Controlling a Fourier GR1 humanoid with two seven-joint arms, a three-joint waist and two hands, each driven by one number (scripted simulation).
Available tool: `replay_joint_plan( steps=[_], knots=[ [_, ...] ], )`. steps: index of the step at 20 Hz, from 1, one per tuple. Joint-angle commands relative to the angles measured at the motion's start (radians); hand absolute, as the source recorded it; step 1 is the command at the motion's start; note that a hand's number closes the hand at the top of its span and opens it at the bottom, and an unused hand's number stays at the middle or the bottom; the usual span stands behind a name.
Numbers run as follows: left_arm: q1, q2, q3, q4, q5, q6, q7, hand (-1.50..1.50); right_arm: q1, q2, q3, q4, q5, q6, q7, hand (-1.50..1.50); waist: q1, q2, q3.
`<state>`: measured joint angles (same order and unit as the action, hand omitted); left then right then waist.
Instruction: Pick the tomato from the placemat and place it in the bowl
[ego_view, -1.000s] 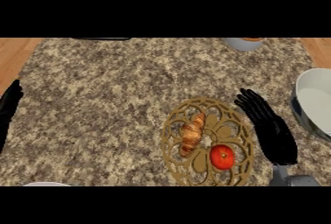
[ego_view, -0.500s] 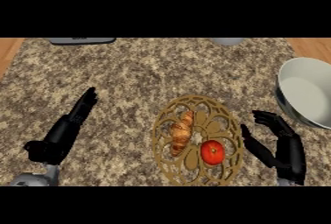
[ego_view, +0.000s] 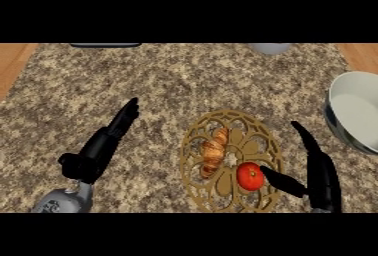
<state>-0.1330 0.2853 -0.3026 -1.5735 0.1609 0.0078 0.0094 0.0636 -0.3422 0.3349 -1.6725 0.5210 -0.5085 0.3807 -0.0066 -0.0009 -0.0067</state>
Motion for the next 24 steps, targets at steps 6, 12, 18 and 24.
replay_joint_plan(
  steps=[6,12,18,24],
  knots=[
    [-0.034,-0.023,-0.015,-0.008,0.0,0.0,0.041,0.0,-0.098,-0.135,0.118,-0.111,-0.03,0.549,0.522,-1.5,0.032,0.004,-0.003],
    [-0.036,-0.039,-0.032,0.001,-0.007,-0.005,0.053,0.0,-0.297,-0.032,0.11,-0.21,-0.232,0.797,0.942,-1.5,0.037,0.004,0.001],
    [-0.023,-0.001,0.013,-0.039,0.012,-0.027,0.069,0.0,-0.388,0.016,0.11,-0.161,-0.327,0.818,1.096,-1.5,0.027,0.0,0.004],
    [-0.022,-0.026,0.021,0.038,-0.013,-0.025,0.006,0.0,-0.435,0.058,0.185,-0.09,-0.29,0.772,1.105,-1.5,0.014,0.001,0.003]
  ],
)
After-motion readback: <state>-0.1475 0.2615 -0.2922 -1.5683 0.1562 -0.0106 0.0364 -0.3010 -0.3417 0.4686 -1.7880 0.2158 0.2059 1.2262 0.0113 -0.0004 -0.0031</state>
